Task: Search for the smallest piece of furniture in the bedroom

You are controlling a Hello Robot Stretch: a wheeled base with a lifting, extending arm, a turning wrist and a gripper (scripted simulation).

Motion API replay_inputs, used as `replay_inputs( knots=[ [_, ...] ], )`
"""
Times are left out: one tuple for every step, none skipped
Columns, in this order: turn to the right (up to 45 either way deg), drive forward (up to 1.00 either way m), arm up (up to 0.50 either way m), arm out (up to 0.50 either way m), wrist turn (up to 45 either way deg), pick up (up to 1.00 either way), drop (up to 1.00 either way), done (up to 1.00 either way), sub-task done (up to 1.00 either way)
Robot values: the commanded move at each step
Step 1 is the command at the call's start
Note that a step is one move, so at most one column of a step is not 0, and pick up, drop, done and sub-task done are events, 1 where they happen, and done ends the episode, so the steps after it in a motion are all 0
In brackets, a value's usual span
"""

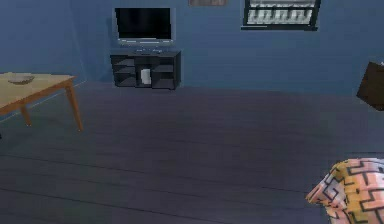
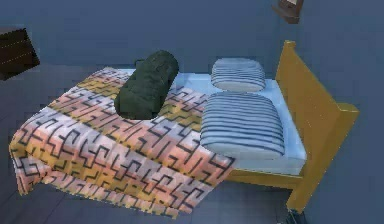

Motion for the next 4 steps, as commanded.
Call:
replay_inputs(
  knots=[
    [0.0,0.1,0.0,0.0,0.0,0.0,0.0,0.0,0.0],
    [45.0,0.0,0.0,0.0,0.0,0.0,0.0,0.0,0.0],
    [39.0,0.0,0.0,0.0,0.0,0.0,0.0,0.0,0.0],
    [0.0,0.25,0.0,0.0,0.0,0.0,0.0,0.0,0.0]
  ],
)
